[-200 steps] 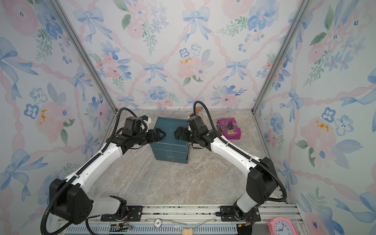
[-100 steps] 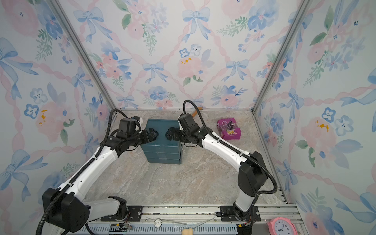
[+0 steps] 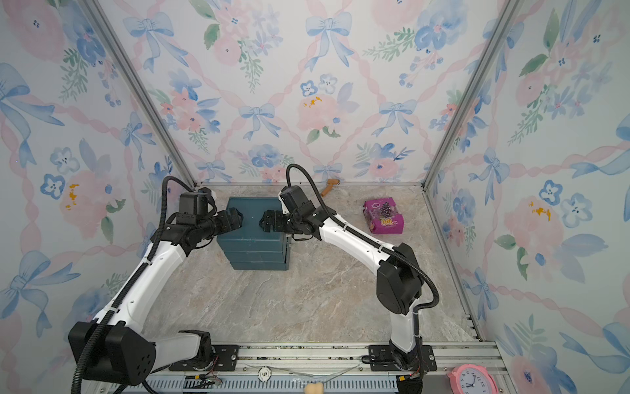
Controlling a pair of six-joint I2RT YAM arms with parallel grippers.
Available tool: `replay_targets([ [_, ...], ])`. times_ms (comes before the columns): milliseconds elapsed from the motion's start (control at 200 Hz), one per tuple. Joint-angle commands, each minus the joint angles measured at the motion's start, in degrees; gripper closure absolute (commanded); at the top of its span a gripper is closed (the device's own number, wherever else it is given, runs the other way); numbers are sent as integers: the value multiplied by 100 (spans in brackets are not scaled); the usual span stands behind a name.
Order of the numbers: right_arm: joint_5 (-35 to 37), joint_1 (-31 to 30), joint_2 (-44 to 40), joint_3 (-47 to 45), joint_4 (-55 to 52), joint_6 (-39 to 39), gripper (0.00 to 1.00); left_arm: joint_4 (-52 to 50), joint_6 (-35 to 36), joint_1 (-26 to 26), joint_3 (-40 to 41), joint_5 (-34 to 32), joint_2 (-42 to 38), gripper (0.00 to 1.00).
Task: Take the mice out of the drawer
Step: Move the storage box to the center of the board, then open the drawer in the storage box.
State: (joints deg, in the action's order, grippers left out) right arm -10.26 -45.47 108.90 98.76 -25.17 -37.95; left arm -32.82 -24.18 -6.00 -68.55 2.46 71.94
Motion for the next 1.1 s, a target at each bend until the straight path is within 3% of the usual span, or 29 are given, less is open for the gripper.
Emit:
replay_targets([
  [0, 114, 234, -873, -404, -71, 183, 2, -110, 778, -108, -639, -88, -214, 2],
  [90, -95, 573, -1371, -956, 250, 127, 3, -106, 1006, -567, -884, -200, -203, 2],
  [165, -328, 923, -1778, -1360, 458, -31, 3, -89, 1192, -1239, -1036, -494, -82, 2],
  [275, -951, 1418, -1858, -1769, 825, -422, 0, 59, 990, -1862, -1137, -514, 316, 2],
  [460, -1673, 1677, -1314, -1787, 1307, -694, 19, 469, 746, -2470, -1086, -754, 954, 2],
  [630, -2252, 1665, -833, -1908, 2115, -1084, 29, 782, 507, -2591, -890, -1084, 1137, 2],
  [875, -2932, 1525, -312, -2107, 3367, -1684, 46, 1126, -10, -2574, -284, -1834, 775, 2],
  [1095, -3302, 1341, -89, -2135, 3731, -1809, 54, 1174, -366, -2243, 5, -1787, 558, 2],
])
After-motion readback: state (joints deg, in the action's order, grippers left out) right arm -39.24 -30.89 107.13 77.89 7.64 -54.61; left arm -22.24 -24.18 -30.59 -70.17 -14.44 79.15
